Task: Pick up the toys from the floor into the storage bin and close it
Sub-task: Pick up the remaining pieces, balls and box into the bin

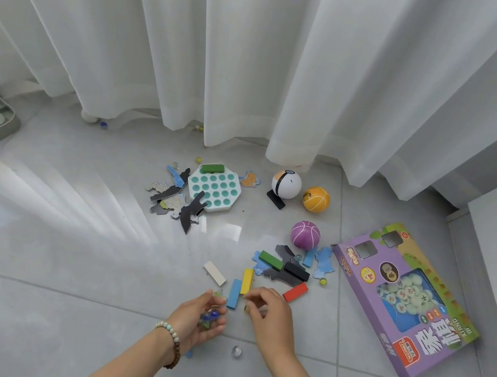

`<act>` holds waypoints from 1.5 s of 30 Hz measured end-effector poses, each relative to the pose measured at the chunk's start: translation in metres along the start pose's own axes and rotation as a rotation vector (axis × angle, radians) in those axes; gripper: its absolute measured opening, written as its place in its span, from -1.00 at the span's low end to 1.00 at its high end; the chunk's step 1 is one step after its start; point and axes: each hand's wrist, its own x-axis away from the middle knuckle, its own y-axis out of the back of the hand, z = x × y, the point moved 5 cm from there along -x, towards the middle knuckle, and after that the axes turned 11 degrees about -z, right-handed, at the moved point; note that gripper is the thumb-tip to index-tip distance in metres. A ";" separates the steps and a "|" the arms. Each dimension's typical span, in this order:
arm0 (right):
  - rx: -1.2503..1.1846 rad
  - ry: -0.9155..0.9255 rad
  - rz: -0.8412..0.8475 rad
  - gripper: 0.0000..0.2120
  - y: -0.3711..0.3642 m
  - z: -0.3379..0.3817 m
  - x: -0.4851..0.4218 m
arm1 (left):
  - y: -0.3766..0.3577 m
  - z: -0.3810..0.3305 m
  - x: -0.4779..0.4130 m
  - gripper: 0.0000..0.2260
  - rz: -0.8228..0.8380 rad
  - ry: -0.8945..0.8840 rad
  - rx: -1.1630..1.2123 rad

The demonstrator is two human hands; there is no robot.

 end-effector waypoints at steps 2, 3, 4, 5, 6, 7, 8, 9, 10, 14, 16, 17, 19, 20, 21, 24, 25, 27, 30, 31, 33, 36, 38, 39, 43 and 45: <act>0.021 0.040 0.058 -0.87 -0.004 0.005 0.006 | -0.005 0.004 0.003 -0.75 0.012 0.003 0.017; 0.047 0.049 0.076 -0.89 -0.005 0.004 0.009 | -0.006 0.004 0.004 -0.76 -0.001 -0.011 0.029; 0.074 0.043 0.075 -0.89 -0.004 0.002 0.012 | -0.005 0.004 0.004 -0.76 -0.023 -0.032 0.034; 0.091 0.035 0.056 -0.86 0.000 0.001 0.016 | -0.002 0.003 0.005 -0.75 -0.049 -0.052 0.032; 0.089 0.047 0.042 -0.81 0.004 0.001 0.021 | 0.002 0.002 0.005 -0.74 -0.076 -0.069 0.031; 0.099 0.096 0.063 -0.73 0.006 0.001 0.030 | 0.007 0.002 0.005 -0.74 -0.099 -0.077 0.037; 0.135 0.183 0.138 -0.63 0.004 0.001 0.041 | 0.014 0.000 0.004 -0.74 -0.116 -0.079 0.050; 0.204 0.278 0.245 -0.52 -0.003 0.001 0.055 | 0.020 -0.001 0.004 -0.74 -0.128 -0.078 0.061; 0.272 0.348 0.348 -0.43 -0.009 -0.003 0.068 | 0.026 -0.001 0.003 -0.73 -0.138 -0.077 0.063; 0.303 0.284 0.342 -0.39 -0.016 -0.022 0.075 | 0.040 -0.001 0.003 -0.73 -0.164 -0.074 0.052; 0.259 0.229 0.272 -0.45 -0.016 -0.018 0.064 | 0.042 0.001 0.004 -0.73 -0.159 -0.071 0.043; 0.242 0.209 0.247 -0.49 -0.016 -0.015 0.059 | 0.043 0.002 0.005 -0.72 -0.155 -0.070 0.037; 0.216 0.175 0.215 -0.57 -0.017 -0.009 0.049 | 0.044 0.002 0.005 -0.72 -0.151 -0.069 0.037; 0.198 0.155 0.209 -0.62 -0.018 -0.007 0.044 | 0.045 0.001 0.005 -0.72 -0.151 -0.072 0.043; 0.182 0.132 0.205 -0.68 -0.020 -0.007 0.039 | 0.045 0.000 0.005 -0.73 -0.149 -0.075 0.048; 0.160 0.083 0.187 -0.87 -0.024 -0.005 0.030 | 0.044 -0.003 0.005 -0.73 -0.138 -0.074 0.059; 0.162 0.078 0.175 -0.91 -0.025 -0.006 0.028 | 0.043 -0.003 0.006 -0.73 -0.129 -0.065 0.072; 0.163 0.068 0.152 -0.95 -0.026 -0.006 0.026 | 0.040 -0.003 0.007 -0.72 -0.094 -0.042 0.113; 0.084 -0.002 0.092 -0.95 -0.023 -0.001 0.022 | 0.035 -0.003 0.009 -0.71 -0.046 -0.006 0.150; 0.019 -0.047 0.058 -0.91 -0.021 0.004 0.021 | 0.033 -0.003 0.009 -0.70 -0.032 0.006 0.160; -0.126 -0.064 0.071 -0.85 -0.020 0.022 0.021 | 0.029 -0.002 0.010 -0.70 0.004 0.019 0.177; -0.223 0.021 0.281 -0.92 -0.026 0.053 0.028 | 0.019 -0.002 0.012 -0.69 0.063 0.016 0.166; -0.191 0.015 0.200 -0.94 -0.020 0.051 0.018 | 0.015 -0.005 0.014 -0.70 0.054 0.018 0.152; -0.151 -0.011 0.081 -0.94 -0.014 0.044 0.008 | 0.016 -0.008 0.014 -0.71 0.032 0.019 0.147; 0.016 -0.158 -0.083 -0.64 -0.010 0.018 -0.019 | 0.025 -0.017 0.009 -0.70 -0.007 0.035 0.183; 0.140 -0.167 -0.022 -0.56 -0.023 0.016 -0.023 | 0.030 -0.021 0.006 -0.68 -0.011 0.009 0.163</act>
